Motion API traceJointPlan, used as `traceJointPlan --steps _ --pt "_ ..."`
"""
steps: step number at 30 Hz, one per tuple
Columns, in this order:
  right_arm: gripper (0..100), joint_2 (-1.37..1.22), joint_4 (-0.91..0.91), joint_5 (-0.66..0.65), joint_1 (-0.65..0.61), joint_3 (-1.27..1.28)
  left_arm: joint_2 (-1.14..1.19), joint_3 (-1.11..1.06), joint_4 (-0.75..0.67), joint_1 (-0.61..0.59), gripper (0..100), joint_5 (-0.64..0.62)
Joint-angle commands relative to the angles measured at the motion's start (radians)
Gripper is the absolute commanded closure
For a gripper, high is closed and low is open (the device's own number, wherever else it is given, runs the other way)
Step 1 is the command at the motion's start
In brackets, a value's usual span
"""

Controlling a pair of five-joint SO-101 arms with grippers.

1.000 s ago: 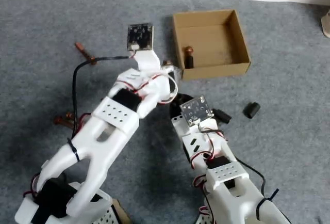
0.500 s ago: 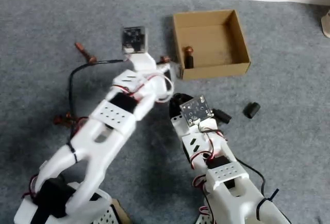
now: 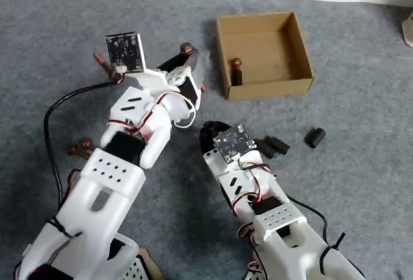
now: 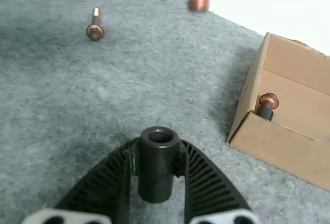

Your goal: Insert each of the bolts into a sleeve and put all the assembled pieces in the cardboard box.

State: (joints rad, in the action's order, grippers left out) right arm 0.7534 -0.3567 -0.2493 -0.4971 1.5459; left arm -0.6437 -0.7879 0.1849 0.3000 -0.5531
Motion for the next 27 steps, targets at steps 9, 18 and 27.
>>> traceJointPlan --steps 9,18,27 --pt "99.4 0.024 -0.344 0.011 0.018 -0.007 -0.047 -0.142 -0.358 -0.002 99 0.003" --pt "99.4 0.024 -0.469 0.005 0.019 0.110 -0.048 -0.139 -0.259 0.019 99 0.006" --pt "99.4 0.022 -0.467 0.003 0.024 0.110 -0.054 -0.142 -0.222 0.074 100 0.077"
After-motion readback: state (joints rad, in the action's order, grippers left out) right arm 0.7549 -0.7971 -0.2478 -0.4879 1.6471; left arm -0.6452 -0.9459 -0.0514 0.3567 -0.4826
